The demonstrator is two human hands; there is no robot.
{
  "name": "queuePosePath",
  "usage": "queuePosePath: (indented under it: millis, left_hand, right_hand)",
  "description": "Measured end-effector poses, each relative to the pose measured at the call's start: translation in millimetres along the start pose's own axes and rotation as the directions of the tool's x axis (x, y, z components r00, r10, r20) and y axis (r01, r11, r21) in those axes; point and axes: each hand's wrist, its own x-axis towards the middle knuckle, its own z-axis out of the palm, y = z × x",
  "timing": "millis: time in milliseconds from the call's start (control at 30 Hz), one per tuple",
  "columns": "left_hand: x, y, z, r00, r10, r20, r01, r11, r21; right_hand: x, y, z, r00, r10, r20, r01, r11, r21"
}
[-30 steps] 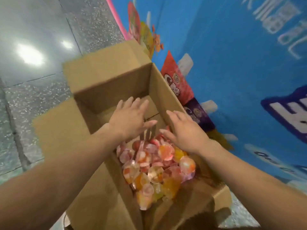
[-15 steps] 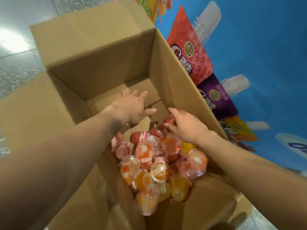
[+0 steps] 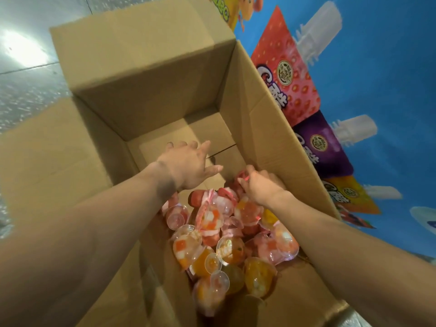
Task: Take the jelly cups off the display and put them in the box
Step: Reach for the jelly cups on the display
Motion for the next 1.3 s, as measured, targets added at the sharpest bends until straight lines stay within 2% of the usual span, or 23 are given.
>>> queuePosePath:
  millis: [167, 367, 533, 667, 967, 1067, 1167, 1300]
  left_hand:
    - [4, -6, 2, 1.000, -0.023, 0.021, 0.023, 1.000, -0.002]
    - [5, -13, 2, 0.999, -0.031, 0.015, 0.031, 0.999, -0.045]
    - [1, -19, 2, 1.000, -0.026, 0.006, 0.026, 0.998, -0.058]
    - [-2, -22, 5, 0.999, -0.031, 0.023, 0.032, 0.997, -0.064]
    - [-2, -21, -9, 0.998, -0.053, 0.024, 0.055, 0.989, -0.134]
    - [-3, -17, -10, 0.998, -0.051, 0.031, 0.056, 0.983, -0.173]
    - [-3, -17, -7, 0.998, -0.047, 0.047, 0.056, 0.972, -0.228]
    - [-3, -19, -9, 0.996, -0.061, 0.061, 0.080, 0.914, -0.397]
  right_hand:
    - [15, -5, -2, 0.998, 0.030, 0.049, -0.029, 0.999, -0.022]
    - [29, -12, -4, 0.981, 0.155, 0.117, -0.160, 0.986, 0.040]
    - [28, -16, 4, 0.951, 0.310, -0.018, -0.296, 0.922, 0.247]
    - [27, -17, 7, 0.925, 0.375, -0.059, -0.327, 0.867, 0.377]
    - [25, -13, 14, 0.895, 0.436, -0.093, -0.297, 0.739, 0.605]
    - [23, -12, 17, 0.892, 0.438, -0.116, -0.245, 0.682, 0.689]
    - [23, -14, 13, 0.909, 0.395, -0.136, -0.162, 0.635, 0.755]
    - [24, -17, -4, 0.955, 0.271, -0.123, -0.064, 0.591, 0.804]
